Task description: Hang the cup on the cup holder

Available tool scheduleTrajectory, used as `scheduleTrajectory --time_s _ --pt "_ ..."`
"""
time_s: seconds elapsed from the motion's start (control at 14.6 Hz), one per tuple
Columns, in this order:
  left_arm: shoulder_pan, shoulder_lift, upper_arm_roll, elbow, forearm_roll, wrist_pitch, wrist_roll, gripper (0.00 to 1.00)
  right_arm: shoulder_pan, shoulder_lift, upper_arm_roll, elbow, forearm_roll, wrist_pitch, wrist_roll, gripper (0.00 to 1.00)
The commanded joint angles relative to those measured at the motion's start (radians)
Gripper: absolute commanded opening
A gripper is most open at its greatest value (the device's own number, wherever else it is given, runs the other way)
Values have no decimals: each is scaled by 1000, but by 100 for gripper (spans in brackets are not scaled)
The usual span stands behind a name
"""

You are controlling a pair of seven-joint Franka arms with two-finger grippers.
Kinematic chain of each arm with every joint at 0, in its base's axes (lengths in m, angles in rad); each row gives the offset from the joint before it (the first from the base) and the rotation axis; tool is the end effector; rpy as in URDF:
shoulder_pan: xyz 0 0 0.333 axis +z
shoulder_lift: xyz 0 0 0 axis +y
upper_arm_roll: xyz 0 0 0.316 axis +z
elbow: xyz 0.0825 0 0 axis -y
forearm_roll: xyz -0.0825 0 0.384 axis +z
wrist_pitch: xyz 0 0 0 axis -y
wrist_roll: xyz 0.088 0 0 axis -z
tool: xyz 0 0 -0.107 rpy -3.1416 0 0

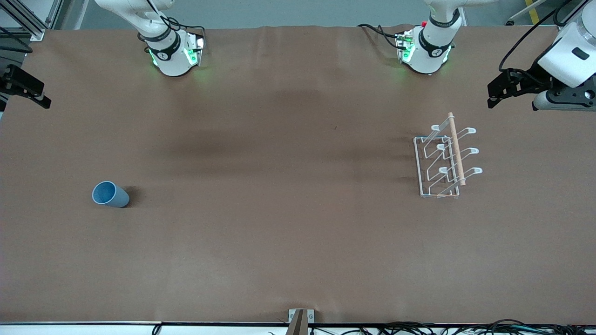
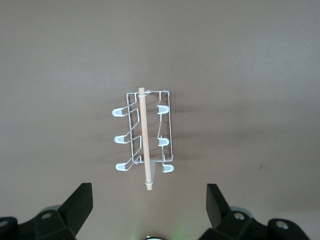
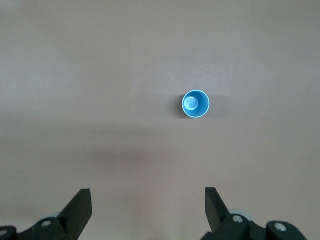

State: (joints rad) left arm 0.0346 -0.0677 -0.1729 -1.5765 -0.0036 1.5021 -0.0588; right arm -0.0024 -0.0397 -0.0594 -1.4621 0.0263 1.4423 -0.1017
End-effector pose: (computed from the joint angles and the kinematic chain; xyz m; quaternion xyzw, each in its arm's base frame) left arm 0.5211 -0.0765 0.6518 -0.9992 0.0396 0.0034 0.0044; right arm 0.5267 -0.0303 0.6852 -0.9996 -0.0218 -0.0110 0.0133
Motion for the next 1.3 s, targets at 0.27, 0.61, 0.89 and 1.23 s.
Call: scheduleTrajectory --time_s 0.27,0.61,0.89,1.23 --pt "8 9 -5 42 -9 -16 10 100 -11 -3 4 -9 6 3 -7 100" --pt "7 26 -5 56 -1 -17 13 100 -11 -3 4 -9 6 1 -7 100" --pt "-7 32 -7 59 -1 -17 10 100 -13 -3 4 -9 7 0 -7 100" --pt "-4 34 -7 53 -3 -17 11 100 -13 -2 4 -9 7 1 -7 100"
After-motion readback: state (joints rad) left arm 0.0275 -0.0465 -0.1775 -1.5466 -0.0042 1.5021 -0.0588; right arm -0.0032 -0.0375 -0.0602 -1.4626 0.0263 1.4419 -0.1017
